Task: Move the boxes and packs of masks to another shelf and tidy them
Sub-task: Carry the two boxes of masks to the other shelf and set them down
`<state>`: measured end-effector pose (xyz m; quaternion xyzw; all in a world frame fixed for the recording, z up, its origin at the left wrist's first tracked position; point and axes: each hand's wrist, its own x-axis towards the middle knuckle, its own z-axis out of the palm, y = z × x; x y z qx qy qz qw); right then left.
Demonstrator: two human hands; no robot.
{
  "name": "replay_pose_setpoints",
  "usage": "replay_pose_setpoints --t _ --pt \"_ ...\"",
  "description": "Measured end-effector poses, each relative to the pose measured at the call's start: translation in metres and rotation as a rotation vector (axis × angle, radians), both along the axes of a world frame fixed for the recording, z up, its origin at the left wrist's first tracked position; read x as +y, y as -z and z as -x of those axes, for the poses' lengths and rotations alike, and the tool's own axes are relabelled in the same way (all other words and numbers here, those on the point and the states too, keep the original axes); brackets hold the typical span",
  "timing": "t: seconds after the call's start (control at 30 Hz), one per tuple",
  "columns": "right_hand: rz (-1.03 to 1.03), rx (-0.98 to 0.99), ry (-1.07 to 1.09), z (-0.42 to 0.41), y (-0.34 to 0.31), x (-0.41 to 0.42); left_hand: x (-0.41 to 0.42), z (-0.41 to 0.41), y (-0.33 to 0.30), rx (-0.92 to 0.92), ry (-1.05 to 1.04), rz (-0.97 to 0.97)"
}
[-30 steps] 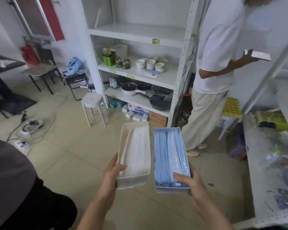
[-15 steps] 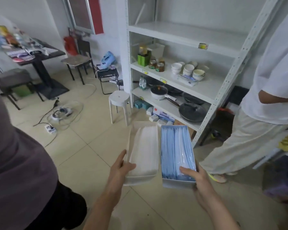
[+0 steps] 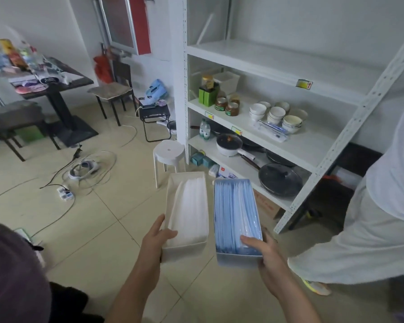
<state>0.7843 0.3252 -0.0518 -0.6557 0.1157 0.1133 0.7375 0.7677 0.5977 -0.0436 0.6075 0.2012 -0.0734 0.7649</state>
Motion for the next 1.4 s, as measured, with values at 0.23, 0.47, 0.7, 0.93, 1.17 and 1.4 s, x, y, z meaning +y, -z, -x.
replay_pose_setpoints --t 0.23,0.47,0.7,0.93,1.17,1.4 --pt "-0.011 0.009 -0.062 -0.083 -0.009 0.007 0.001 -0.068 -0.006 -0.020 -0.027 0.000" --pt "-0.033 0.033 -0.088 -0.167 -0.015 0.022 0.019 -0.145 -0.017 -0.065 0.031 -0.034" --pt "-0.062 0.025 -0.033 -0.242 -0.016 0.038 0.033 -0.233 -0.010 -0.085 0.089 0.008" --pt "-0.074 0.045 -0.006 -0.327 -0.014 0.027 0.022 -0.320 -0.001 -0.093 0.124 0.025" --pt "-0.104 0.045 0.007 -0.413 -0.015 0.024 0.017 -0.398 -0.002 -0.143 0.137 0.008" --pt "-0.114 0.058 0.012 -0.497 -0.012 0.054 0.047 -0.482 -0.003 -0.159 0.130 -0.068"
